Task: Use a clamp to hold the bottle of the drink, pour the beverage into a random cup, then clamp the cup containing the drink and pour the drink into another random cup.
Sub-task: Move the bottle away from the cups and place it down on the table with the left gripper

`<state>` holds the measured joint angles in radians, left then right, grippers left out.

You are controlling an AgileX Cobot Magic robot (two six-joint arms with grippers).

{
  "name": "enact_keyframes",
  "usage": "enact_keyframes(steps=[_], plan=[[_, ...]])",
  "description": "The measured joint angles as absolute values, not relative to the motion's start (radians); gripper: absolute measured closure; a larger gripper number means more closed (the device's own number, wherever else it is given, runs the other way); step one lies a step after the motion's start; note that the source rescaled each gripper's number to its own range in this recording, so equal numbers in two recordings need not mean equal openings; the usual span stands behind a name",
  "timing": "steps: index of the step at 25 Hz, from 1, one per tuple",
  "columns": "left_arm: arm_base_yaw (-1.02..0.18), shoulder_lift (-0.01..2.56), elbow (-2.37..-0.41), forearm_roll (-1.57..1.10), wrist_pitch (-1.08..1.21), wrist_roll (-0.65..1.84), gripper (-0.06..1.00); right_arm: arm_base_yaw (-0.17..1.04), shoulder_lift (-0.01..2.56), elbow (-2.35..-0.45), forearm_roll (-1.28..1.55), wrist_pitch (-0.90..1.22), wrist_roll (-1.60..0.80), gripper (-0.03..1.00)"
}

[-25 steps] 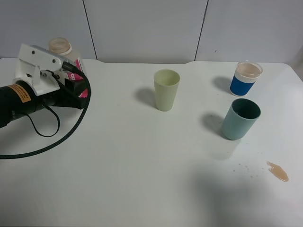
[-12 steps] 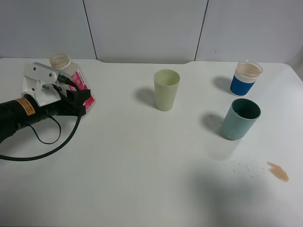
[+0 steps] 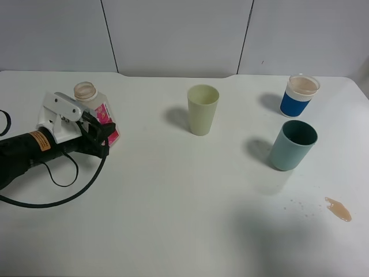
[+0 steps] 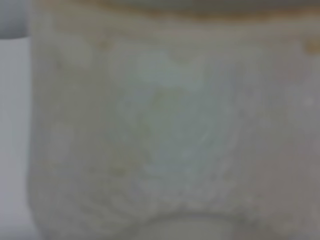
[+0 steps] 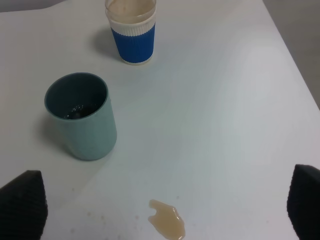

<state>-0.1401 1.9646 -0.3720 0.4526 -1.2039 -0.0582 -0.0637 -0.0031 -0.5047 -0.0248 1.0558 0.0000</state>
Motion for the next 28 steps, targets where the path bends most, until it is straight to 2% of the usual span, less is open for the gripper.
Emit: enact_keyframes(steps=[28], plan=[[-0.140,2.032,-0.372,0.515,-1.220,0.000,0.89,-0.064,-0.003,-0.505,-0.025,1.056,0.000,0.11]])
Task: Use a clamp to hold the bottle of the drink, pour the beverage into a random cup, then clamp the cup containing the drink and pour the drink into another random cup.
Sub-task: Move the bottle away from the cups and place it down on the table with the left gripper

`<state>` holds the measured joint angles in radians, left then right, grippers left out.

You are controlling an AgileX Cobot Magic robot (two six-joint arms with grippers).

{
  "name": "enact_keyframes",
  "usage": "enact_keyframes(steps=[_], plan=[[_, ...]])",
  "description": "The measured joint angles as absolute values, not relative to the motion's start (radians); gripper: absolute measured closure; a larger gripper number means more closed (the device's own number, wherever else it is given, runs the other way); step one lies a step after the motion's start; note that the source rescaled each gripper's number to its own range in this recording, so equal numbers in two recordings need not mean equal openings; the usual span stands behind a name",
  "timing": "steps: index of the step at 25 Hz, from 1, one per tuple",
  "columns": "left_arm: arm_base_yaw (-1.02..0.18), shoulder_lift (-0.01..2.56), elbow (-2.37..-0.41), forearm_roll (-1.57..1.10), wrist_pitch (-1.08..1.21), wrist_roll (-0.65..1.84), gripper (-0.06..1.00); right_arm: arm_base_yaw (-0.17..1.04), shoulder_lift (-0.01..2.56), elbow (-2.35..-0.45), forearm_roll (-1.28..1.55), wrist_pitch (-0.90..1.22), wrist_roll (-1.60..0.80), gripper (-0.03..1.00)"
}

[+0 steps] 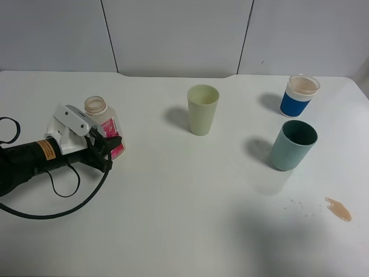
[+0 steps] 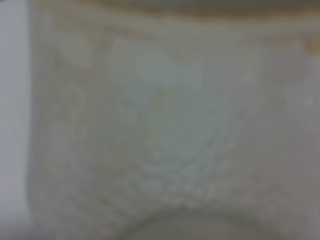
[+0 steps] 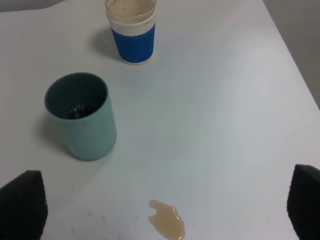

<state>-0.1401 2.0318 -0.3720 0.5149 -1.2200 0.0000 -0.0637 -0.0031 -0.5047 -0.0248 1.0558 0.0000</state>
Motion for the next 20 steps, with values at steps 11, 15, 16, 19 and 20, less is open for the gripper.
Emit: enact_keyframes(steps=[11,15,16,19,20], plan=[[-0.140,2.036,-0.372,0.516,-1.227,0.009,0.89,-0.064,-0.003,-0.505,-0.025,1.056,0.000,0.11],[-0.140,2.036,-0.372,0.537,-1.226,0.009,0.60,-0.064,-0.003,-0.505,-0.025,1.056,0.000,0.11],[-0.140,2.036,-0.372,0.543,-1.225,0.009,0.41,-0.064,-0.003,-0.505,-0.025,1.056,0.000,0.11],[-0.140,2.036,-0.372,0.546,-1.225,0.000,0.04,-0.064,-0.003,-0.505,-0.025,1.056,0.000,0.11],[-0.140,2.035,-0.372,0.546,-1.225,0.000,0.00,-0.064,-0.003,-0.505,-0.025,1.056,0.000,0.11]])
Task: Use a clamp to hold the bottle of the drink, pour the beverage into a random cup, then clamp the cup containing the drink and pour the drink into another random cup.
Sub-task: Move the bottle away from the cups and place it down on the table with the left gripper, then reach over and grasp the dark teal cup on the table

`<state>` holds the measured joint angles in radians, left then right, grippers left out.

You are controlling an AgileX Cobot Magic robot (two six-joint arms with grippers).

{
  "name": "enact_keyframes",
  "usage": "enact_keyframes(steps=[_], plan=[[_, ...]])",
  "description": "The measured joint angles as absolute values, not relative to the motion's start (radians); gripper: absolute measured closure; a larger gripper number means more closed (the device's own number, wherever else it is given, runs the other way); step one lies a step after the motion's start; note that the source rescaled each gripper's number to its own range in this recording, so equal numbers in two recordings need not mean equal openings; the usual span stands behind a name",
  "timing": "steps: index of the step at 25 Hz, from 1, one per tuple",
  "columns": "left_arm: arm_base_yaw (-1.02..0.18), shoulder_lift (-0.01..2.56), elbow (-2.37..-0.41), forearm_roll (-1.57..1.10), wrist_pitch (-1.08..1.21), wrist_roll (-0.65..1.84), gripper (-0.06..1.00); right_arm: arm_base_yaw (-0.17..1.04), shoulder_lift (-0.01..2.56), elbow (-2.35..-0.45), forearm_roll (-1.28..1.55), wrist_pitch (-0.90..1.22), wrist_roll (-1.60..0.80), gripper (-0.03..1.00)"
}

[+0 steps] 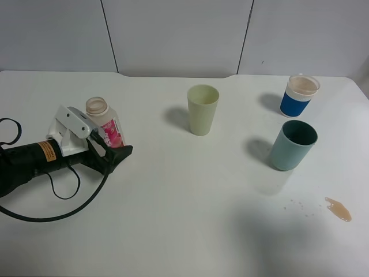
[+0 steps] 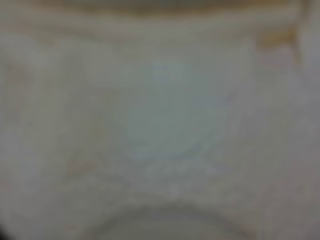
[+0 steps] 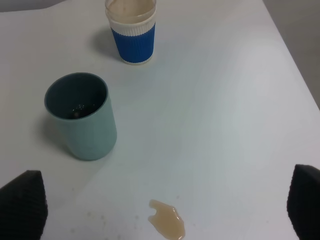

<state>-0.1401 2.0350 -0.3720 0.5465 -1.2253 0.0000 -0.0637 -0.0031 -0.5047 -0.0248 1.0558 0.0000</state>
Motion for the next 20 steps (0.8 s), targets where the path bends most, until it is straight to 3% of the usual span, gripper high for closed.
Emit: enact_keyframes(steps=[7,20], plan=[[-0.140,1.923,-0.340,0.532,-1.223,0.000,-0.04,-0.064,-0.003,-0.505,-0.025,1.056,0.000,0.11],[-0.140,1.535,-0.049,0.346,-1.223,0.000,-0.04,-0.064,-0.003,-0.505,-0.025,1.056,0.000,0.11]])
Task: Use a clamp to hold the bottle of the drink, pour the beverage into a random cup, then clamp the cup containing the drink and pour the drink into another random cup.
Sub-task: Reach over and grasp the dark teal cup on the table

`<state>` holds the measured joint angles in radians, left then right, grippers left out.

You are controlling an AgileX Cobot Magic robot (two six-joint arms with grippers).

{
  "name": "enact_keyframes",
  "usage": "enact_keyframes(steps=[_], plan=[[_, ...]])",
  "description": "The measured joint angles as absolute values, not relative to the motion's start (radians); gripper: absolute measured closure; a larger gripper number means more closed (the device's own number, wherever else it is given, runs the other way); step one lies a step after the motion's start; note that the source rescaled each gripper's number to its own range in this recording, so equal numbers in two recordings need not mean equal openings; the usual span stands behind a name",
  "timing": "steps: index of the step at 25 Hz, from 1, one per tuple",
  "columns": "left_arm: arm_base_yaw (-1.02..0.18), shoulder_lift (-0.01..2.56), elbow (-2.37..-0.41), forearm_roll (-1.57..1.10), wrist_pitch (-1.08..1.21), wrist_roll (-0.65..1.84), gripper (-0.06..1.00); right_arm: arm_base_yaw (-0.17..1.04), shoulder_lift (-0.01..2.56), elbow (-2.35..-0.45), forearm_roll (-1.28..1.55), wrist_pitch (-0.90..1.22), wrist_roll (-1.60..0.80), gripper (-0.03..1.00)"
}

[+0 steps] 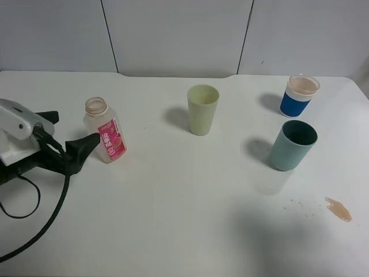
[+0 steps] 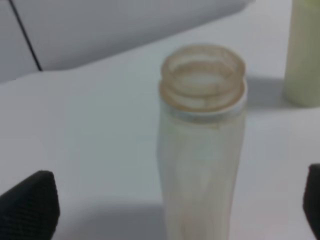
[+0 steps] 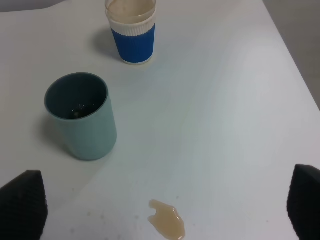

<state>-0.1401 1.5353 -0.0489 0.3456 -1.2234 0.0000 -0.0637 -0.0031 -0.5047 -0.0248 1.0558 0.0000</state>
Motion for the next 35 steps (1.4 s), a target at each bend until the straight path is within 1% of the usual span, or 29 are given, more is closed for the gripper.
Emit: enact_keyframes(steps=[6,9,12,15,21,25,32,35], plan=[[-0.140,1.369,-0.005,0.267,-1.220,-0.097,-0.05,-0.064,-0.003,-0.505,-0.025,1.056,0.000,0.11],[-0.140,1.293,-0.004,0.174,-1.220,-0.204,-0.05,-0.064,-0.003,-0.505,-0.025,1.056,0.000,0.11],[-0.140,1.235,-0.006,0.087,-1.218,-0.253,-0.05,-0.064,-0.003,-0.505,-0.025,1.056,0.000,0.11],[-0.140,1.184,-0.040,0.062,-1.181,-0.251,-0.05,-0.064,-0.003,-0.505,-0.025,1.056,0.000,0.11],[-0.140,1.090,-0.175,0.058,-1.000,-0.209,-0.05,-0.064,-0.003,-0.505,-0.025,1.056,0.000,0.11],[-0.140,0.990,-0.303,0.059,-0.731,-0.195,-0.05,-0.064,-0.003,-0.505,-0.025,1.056,0.000,0.11],[-0.140,0.756,-0.544,0.137,-0.062,-0.132,-0.05,-0.064,-0.003,-0.505,-0.025,1.056,0.000,0.11],[-0.140,0.653,-0.608,0.163,0.204,-0.124,-0.05,-0.064,-0.003,-0.505,-0.025,1.056,0.000,0.11]])
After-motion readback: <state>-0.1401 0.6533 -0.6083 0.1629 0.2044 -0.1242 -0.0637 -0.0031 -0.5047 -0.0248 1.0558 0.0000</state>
